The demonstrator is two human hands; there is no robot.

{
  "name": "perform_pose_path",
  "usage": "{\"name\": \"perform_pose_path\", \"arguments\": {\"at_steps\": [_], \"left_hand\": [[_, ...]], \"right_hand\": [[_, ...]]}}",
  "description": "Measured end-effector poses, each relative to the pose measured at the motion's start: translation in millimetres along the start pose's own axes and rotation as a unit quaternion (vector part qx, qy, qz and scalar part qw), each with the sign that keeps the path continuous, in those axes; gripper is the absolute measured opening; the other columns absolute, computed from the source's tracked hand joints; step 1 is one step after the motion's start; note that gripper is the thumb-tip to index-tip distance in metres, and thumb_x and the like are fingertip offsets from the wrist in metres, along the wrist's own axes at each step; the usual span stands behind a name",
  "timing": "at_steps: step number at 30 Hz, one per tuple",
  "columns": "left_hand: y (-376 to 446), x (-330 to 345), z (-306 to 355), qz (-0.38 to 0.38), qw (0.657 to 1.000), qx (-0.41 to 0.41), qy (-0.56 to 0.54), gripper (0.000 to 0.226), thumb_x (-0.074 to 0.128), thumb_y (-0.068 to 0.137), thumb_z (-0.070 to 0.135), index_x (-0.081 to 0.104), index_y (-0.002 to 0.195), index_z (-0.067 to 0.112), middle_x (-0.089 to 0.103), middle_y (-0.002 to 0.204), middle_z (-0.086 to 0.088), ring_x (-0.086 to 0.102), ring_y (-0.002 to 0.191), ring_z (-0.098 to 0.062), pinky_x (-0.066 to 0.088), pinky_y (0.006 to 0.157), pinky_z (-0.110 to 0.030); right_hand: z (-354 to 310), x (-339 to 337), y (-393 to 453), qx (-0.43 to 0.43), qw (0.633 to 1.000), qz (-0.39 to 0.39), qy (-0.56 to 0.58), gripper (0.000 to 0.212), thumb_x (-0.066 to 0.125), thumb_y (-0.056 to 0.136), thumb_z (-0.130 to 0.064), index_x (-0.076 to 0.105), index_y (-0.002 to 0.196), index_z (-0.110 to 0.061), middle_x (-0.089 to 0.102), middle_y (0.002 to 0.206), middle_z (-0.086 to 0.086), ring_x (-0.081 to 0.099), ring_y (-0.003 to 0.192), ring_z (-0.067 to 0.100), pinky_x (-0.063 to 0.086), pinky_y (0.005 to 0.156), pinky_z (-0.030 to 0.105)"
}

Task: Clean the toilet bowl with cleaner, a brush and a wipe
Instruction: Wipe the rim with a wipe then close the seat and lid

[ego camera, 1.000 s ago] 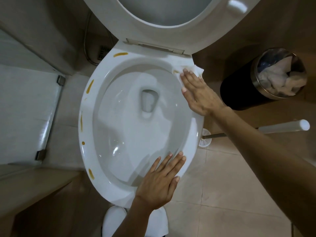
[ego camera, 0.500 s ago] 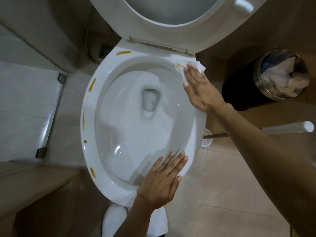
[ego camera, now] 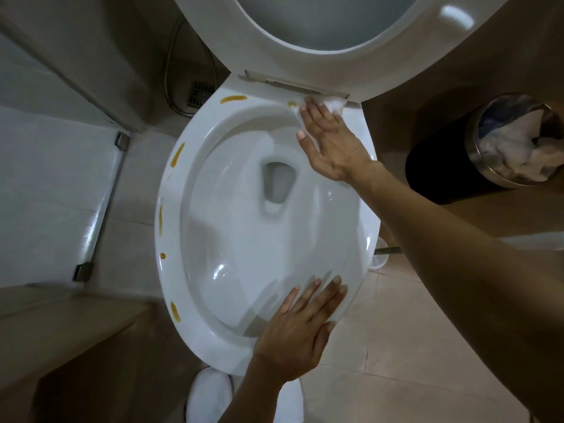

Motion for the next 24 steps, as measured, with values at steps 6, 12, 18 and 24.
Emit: {"name": "perform_pose_path", "arguments": {"at_steps": [6, 12, 18, 24], "left_hand": [[0.5, 1.3, -1.5, -0.001, 1.000, 0.003, -0.013, 0.052, 0.019, 0.104, 0.038, -0.001, 0.152, 0.033, -0.005, 0.158, 0.017, -0.003, 0.146, -0.009, 0.005, 0.118, -0.042], [0.0, 0.1, -0.4, 0.006, 1.000, 0.003, -0.001, 0.052, 0.012, 0.102, 0.039, 0.001, 0.152, 0.031, -0.001, 0.159, 0.015, 0.003, 0.147, -0.011, 0.010, 0.118, -0.041], [0.4, 1.0, -0.6, 0.008, 1.000, 0.005, 0.009, 0.053, 0.022, 0.103, 0.035, 0.004, 0.153, 0.029, 0.000, 0.159, 0.013, 0.004, 0.147, -0.012, 0.011, 0.117, -0.041], [0.4, 2.1, -0.5, 0.007, 1.000, 0.004, 0.020, 0.051, 0.010, 0.103, 0.039, 0.004, 0.153, 0.029, 0.004, 0.159, 0.012, 0.006, 0.146, -0.011, 0.017, 0.117, -0.044]], "right_hand": [[-13.5, 1.3, 18.7, -0.023, 0.999, -0.016, -0.016, 0.062, 0.014, 0.103, -0.044, 0.003, 0.154, -0.012, -0.005, 0.162, 0.003, -0.006, 0.149, 0.015, -0.003, 0.121, 0.035], [12.4, -1.8, -9.9, -0.019, 0.999, 0.000, -0.027, 0.065, 0.013, 0.100, -0.046, 0.005, 0.154, -0.011, -0.002, 0.162, 0.005, -0.003, 0.149, 0.018, -0.004, 0.121, 0.034], [1.3, -1.9, 4.3, -0.003, 1.000, -0.008, -0.013, 0.062, 0.013, 0.102, -0.046, 0.003, 0.154, -0.014, -0.004, 0.162, 0.002, -0.005, 0.149, 0.015, -0.002, 0.121, 0.035], [20.3, 1.2, -37.0, 0.026, 0.999, 0.016, 0.032, 0.064, 0.013, 0.101, -0.047, 0.005, 0.154, -0.013, -0.002, 0.162, 0.003, -0.005, 0.148, 0.013, -0.004, 0.121, 0.032]]}}
Point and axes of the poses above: each hand's wrist, its own y-axis towards the middle knuckle, its own x-axis out of the palm, z = x × y, the point moved 5 cm from there along y, towards the middle knuckle
